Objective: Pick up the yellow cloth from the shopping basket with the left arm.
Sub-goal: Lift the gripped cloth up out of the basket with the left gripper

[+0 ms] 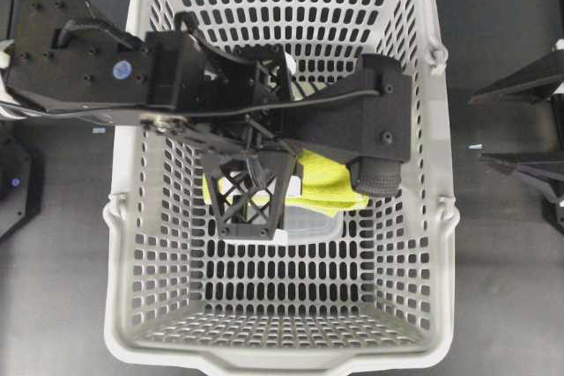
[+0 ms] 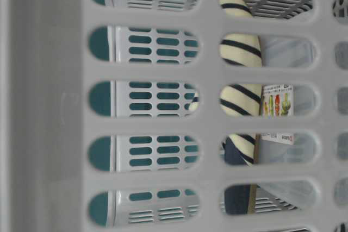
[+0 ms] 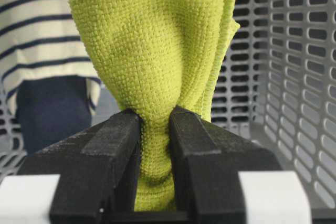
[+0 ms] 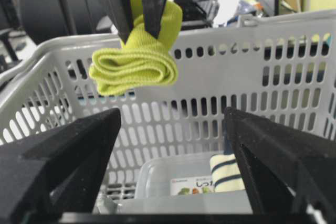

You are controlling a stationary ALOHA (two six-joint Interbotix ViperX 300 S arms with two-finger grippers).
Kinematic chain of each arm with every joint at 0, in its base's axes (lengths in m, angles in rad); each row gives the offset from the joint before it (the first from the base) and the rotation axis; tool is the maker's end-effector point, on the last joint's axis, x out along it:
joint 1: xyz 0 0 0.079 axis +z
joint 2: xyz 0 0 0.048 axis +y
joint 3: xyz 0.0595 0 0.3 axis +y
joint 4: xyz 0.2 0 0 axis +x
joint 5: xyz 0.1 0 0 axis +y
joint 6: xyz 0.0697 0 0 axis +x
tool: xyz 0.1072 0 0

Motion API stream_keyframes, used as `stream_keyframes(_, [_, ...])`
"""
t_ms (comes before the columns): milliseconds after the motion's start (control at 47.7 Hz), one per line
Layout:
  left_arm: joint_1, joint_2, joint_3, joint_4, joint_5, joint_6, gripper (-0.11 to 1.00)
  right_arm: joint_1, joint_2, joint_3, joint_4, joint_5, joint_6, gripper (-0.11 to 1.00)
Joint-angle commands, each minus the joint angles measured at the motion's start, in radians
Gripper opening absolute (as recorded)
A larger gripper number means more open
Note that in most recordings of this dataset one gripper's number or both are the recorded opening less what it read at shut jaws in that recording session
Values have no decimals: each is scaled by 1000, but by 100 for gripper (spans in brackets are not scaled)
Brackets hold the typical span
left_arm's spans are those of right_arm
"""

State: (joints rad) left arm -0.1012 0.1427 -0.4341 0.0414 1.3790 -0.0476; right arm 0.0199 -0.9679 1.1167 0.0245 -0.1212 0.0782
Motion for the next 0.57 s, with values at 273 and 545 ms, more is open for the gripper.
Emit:
stream_keyframes(273, [5, -26, -25, 5, 44, -5, 15, 3, 6, -2, 2, -8, 2, 76])
stream_keyframes(545, [3, -26, -25, 5, 46, -5, 15, 3, 6, 2, 2, -8, 2, 76])
